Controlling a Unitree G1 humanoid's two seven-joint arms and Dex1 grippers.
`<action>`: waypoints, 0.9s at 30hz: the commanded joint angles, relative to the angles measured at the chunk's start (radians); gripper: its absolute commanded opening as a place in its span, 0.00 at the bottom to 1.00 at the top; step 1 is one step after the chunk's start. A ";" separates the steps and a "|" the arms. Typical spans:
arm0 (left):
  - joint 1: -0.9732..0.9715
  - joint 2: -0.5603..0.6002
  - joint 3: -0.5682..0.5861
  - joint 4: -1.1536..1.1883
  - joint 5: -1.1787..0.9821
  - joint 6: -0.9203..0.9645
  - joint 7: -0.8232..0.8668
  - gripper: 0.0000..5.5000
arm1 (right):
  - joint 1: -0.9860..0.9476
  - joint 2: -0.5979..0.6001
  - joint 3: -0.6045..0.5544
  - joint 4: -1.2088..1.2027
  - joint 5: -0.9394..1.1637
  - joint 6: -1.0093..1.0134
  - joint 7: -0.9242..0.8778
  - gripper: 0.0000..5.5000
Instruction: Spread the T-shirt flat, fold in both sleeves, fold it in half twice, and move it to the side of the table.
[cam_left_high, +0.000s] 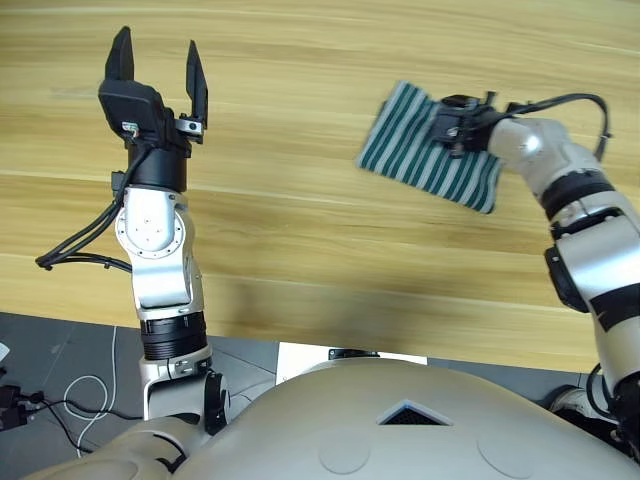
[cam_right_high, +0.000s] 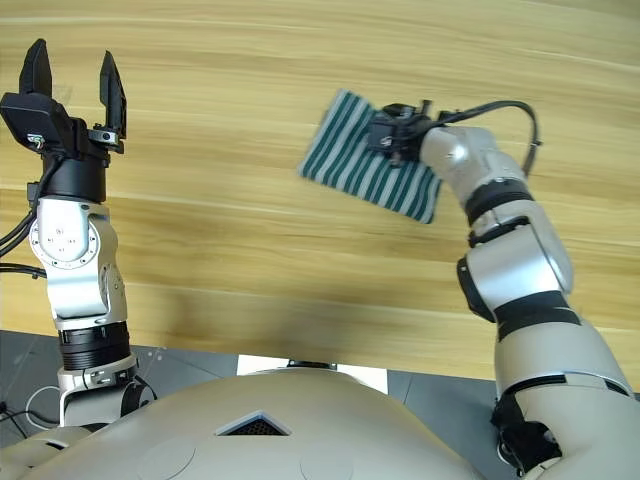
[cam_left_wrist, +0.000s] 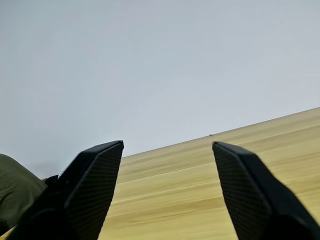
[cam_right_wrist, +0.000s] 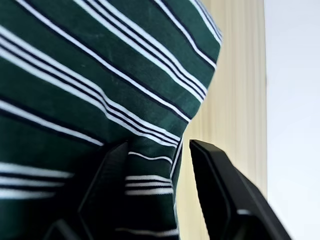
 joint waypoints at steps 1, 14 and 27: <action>0.048 -0.007 0.006 -0.054 0.013 0.011 0.011 0.60 | 0.235 -0.176 -0.127 0.080 0.084 0.125 -0.023 0.41; 0.136 -0.063 -0.028 -0.110 0.006 0.040 0.022 0.60 | 0.501 -0.285 -0.392 0.019 0.230 0.079 -0.475 0.41; 0.084 -0.081 -0.079 -0.116 0.092 0.002 0.061 0.60 | 0.440 -0.269 -0.441 -0.869 0.111 -0.154 -0.553 0.41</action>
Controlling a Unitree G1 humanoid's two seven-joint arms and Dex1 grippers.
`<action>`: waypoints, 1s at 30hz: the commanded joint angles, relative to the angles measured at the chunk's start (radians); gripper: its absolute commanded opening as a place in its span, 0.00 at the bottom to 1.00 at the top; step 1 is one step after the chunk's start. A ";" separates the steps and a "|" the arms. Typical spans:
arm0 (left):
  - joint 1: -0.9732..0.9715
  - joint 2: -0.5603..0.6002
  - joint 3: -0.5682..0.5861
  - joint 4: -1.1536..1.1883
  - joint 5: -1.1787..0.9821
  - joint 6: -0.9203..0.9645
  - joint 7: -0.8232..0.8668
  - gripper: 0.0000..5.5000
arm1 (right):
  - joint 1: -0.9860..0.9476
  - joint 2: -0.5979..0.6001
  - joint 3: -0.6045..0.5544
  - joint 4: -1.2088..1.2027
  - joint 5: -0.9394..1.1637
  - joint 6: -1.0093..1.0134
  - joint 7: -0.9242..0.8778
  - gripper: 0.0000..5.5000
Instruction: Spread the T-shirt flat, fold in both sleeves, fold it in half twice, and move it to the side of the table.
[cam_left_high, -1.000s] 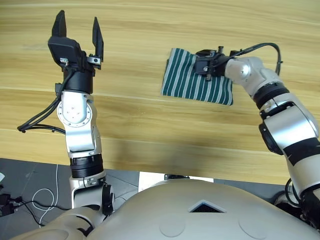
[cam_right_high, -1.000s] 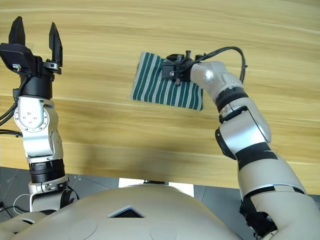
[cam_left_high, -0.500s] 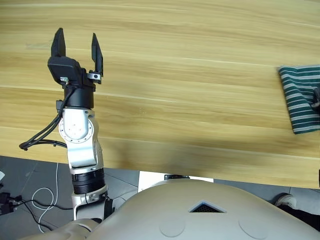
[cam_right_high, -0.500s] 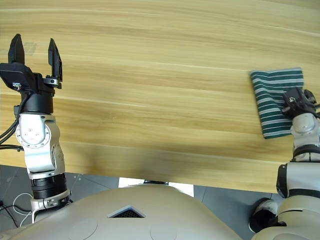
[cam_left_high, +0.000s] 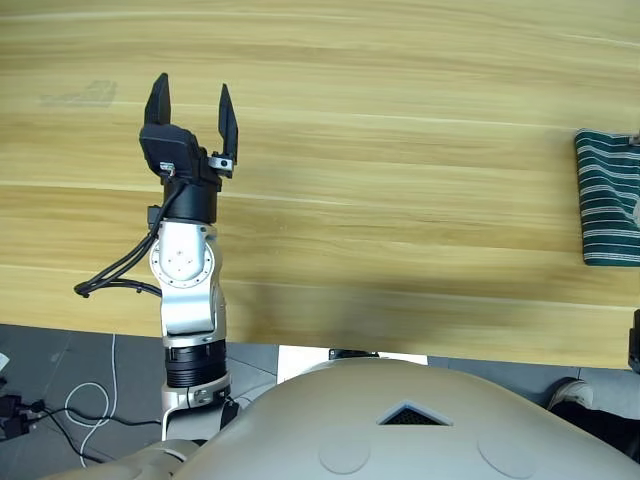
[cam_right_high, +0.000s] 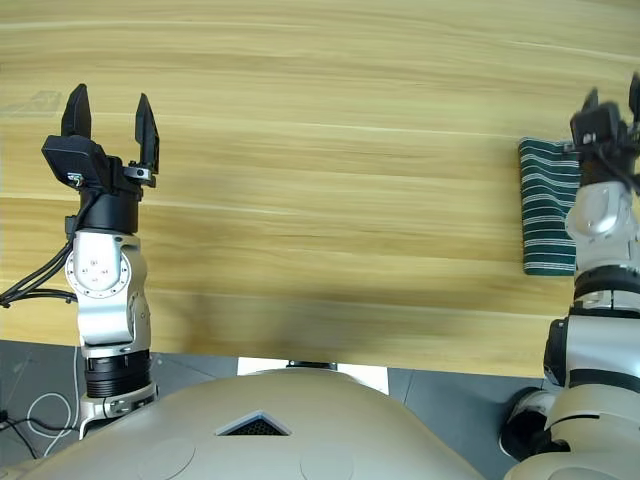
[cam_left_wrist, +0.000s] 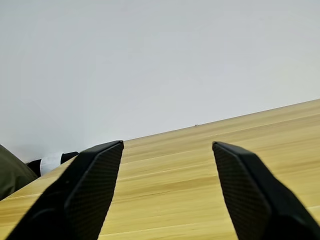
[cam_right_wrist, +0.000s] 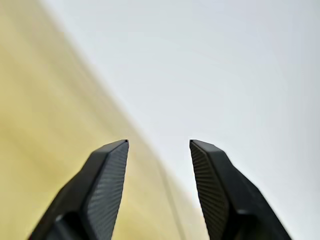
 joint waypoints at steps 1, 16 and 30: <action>-0.047 0.009 -0.010 -0.047 0.063 -0.006 0.023 0.60 | 0.106 0.028 -0.033 -0.548 -0.068 0.089 0.047 0.41; -0.117 -0.073 -0.146 0.281 0.199 -0.211 0.116 0.60 | 0.256 0.659 0.012 -0.418 0.474 -0.178 0.336 0.41; -0.093 -0.100 -0.093 0.273 0.183 -0.254 0.196 0.60 | 0.288 0.727 -0.096 -0.416 0.407 -0.182 0.322 0.41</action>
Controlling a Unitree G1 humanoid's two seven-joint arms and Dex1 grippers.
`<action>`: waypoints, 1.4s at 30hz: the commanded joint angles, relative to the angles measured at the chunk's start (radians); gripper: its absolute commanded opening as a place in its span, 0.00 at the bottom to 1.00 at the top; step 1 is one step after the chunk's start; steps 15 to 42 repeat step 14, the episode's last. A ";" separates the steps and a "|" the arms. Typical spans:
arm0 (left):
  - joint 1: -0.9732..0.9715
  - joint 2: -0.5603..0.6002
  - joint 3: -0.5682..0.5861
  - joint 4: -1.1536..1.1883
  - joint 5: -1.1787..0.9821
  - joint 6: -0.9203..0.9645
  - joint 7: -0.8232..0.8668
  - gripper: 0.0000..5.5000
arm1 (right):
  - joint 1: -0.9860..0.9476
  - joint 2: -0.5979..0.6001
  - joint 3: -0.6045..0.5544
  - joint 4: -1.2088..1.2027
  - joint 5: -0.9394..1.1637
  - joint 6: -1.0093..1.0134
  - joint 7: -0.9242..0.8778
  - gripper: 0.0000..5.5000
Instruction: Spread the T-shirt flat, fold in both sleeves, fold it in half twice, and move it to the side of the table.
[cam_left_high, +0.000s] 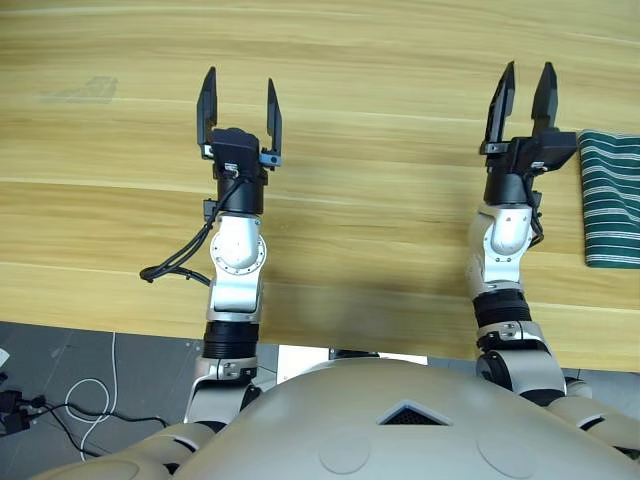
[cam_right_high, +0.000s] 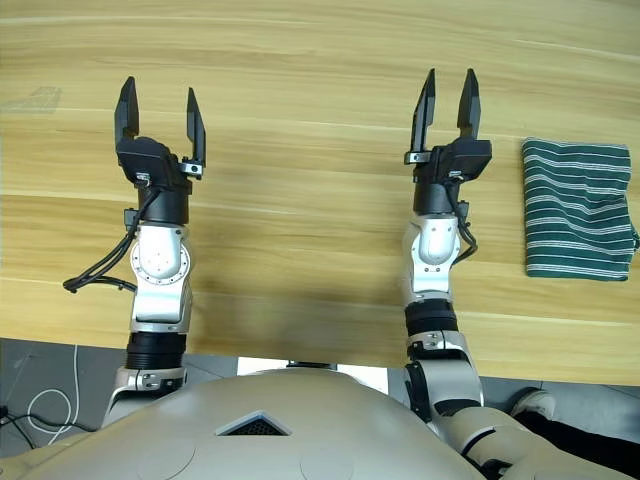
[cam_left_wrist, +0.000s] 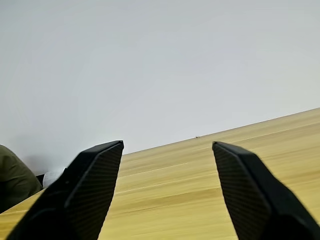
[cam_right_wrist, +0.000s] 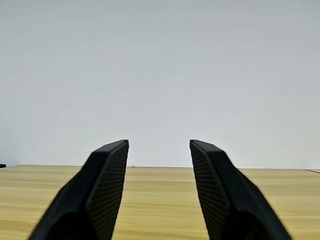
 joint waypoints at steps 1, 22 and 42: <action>-0.004 -0.002 0.024 0.002 -0.011 0.002 0.016 0.60 | 0.006 0.014 -0.009 0.005 -0.020 0.009 0.013 0.41; -0.005 -0.003 0.026 0.010 -0.018 0.006 0.008 0.60 | 0.008 0.026 -0.016 -0.001 -0.020 0.014 0.042 0.41; -0.005 -0.003 0.026 0.010 -0.018 0.006 0.008 0.60 | 0.008 0.026 -0.016 -0.001 -0.020 0.014 0.042 0.41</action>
